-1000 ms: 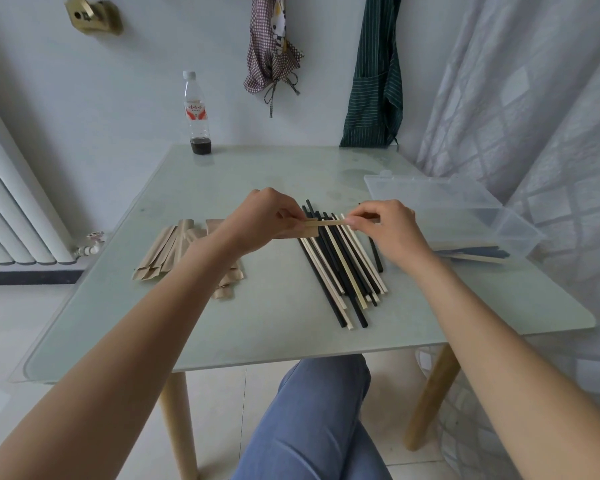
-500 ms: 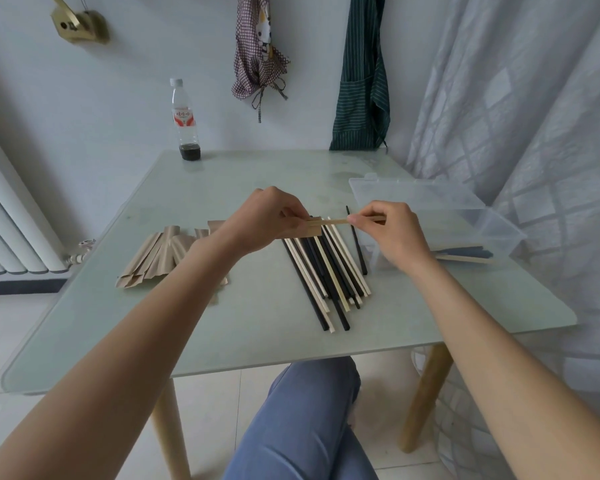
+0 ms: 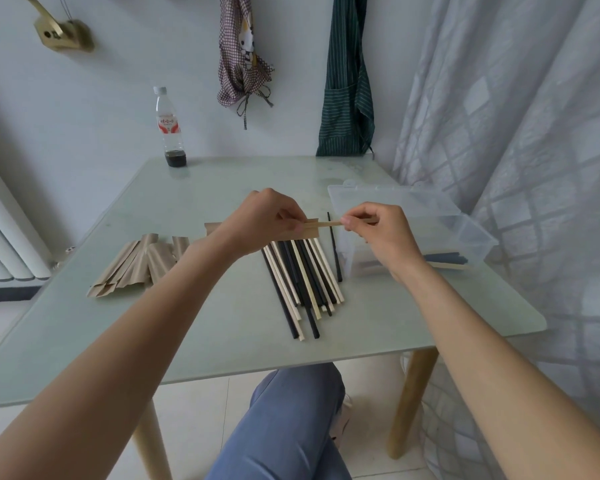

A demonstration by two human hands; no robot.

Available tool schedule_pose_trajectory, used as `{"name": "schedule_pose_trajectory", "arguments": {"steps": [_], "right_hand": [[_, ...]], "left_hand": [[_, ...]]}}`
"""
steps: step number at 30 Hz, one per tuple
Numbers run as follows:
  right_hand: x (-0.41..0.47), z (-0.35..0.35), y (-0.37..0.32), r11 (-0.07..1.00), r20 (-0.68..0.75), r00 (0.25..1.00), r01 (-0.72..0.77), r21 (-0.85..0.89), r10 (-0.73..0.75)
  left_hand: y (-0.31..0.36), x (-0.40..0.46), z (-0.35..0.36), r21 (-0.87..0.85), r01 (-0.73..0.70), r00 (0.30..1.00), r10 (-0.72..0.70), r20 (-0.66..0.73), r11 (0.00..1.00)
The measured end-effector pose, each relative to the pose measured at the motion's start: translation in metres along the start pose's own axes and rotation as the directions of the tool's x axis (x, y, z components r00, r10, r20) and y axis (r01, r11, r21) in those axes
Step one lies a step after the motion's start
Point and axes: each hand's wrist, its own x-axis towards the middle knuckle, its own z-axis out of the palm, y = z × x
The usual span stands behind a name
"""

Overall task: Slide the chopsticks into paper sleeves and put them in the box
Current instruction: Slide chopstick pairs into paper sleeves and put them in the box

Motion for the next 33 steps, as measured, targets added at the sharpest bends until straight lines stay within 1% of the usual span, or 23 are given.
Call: {"name": "schedule_pose_trajectory", "arguments": {"steps": [3,5,8,12,13,18,22,24,27,29,30,31,32,33], "right_hand": [[0.001,-0.013,0.005,1.0,-0.019,1.0,0.0,-0.012,0.0],[0.002,-0.025,0.011,0.998,-0.033,0.999,-0.003,-0.06,0.001],[0.005,-0.045,0.02,0.98,-0.042,0.999,-0.006,-0.201,-0.003],[0.011,-0.073,0.036,0.917,-0.05,0.997,0.027,-0.397,-0.052],[0.012,-0.077,0.04,0.909,-0.044,0.998,0.028,-0.416,-0.051],[0.019,-0.096,0.062,0.897,0.021,0.998,-0.04,-0.44,0.055],[0.021,-0.104,0.073,0.884,0.023,0.997,-0.051,-0.464,0.069],[0.022,-0.107,0.076,0.869,0.022,0.998,-0.043,-0.493,0.063],[0.023,-0.109,0.08,0.863,0.014,0.998,-0.047,-0.503,0.062],[0.024,-0.109,0.081,0.877,0.002,0.998,-0.054,-0.478,0.062],[0.024,-0.108,0.081,0.882,-0.007,0.998,-0.06,-0.468,0.064],[0.024,-0.107,0.081,0.884,-0.014,0.998,-0.065,-0.464,0.067],[0.024,-0.105,0.081,0.884,-0.022,0.997,-0.078,-0.461,0.076],[0.024,-0.103,0.079,0.884,-0.029,0.996,-0.092,-0.458,0.088]], "left_hand": [[0.009,0.01,0.009,0.001,-0.009,1.0,0.009,0.009,1.0],[0.018,0.019,0.017,0.0,-0.011,1.0,0.011,0.02,1.0],[0.034,0.038,0.033,0.025,-0.04,0.997,0.038,0.071,0.999],[0.057,0.072,0.059,0.044,-0.07,0.99,0.064,0.129,0.997],[0.061,0.079,0.065,0.047,-0.077,0.988,0.07,0.135,0.996],[0.086,0.115,0.094,0.006,-0.094,0.981,0.092,0.169,0.996],[0.092,0.129,0.111,0.007,-0.081,0.978,0.078,0.195,0.997],[0.091,0.133,0.116,0.052,-0.062,0.98,0.051,0.192,0.997],[0.089,0.135,0.118,0.107,-0.026,0.989,0.01,0.145,0.994],[0.085,0.131,0.118,0.127,-0.008,0.996,-0.002,0.084,0.992],[0.081,0.128,0.118,0.135,0.002,1.0,-0.004,0.018,0.991],[0.075,0.124,0.117,0.121,0.022,0.997,-0.012,-0.081,0.992],[0.068,0.12,0.115,0.085,0.05,0.979,-0.032,-0.201,0.995],[0.059,0.115,0.113,0.04,0.089,0.944,-0.071,-0.321,0.995]]}}
